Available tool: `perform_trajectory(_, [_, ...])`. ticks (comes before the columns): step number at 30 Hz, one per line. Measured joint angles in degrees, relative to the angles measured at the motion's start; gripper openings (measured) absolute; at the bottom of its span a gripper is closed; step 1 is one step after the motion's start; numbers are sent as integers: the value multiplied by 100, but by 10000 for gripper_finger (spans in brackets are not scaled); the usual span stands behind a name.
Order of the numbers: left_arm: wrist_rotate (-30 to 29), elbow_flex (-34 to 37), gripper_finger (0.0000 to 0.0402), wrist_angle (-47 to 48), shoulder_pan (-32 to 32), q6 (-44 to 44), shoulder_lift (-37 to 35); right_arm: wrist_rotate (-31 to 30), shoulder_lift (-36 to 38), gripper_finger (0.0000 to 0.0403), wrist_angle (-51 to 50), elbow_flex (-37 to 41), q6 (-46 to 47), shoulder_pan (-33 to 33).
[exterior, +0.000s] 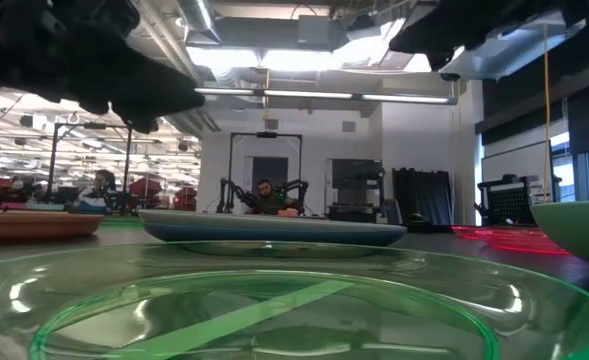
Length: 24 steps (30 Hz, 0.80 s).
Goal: Stack plastic plates
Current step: Stack the green plate on top of the white plate
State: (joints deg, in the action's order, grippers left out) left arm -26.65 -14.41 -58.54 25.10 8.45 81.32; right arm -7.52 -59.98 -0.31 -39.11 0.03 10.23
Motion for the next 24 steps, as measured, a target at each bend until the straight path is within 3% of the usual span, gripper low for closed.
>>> perform_trajectory(5, [272, -81, 131, 12, 219, 40, 0, 33, -268, 3, -766, -334, 602, 498])
perform_trajectory(14, [111, -227, 131, 20, 293, 41, 0, 375, -484, 3, -1922, -334, 2364, 836])
perform_trajectory(21, [30, -227, 131, 22, 206, 48, 0, 466, -568, 5, -2924, -326, 2847, 904])
perform_trajectory(24, [30, -227, 131, 25, 188, 55, 1, 517, -603, 29, -3047, -326, 2953, 896])
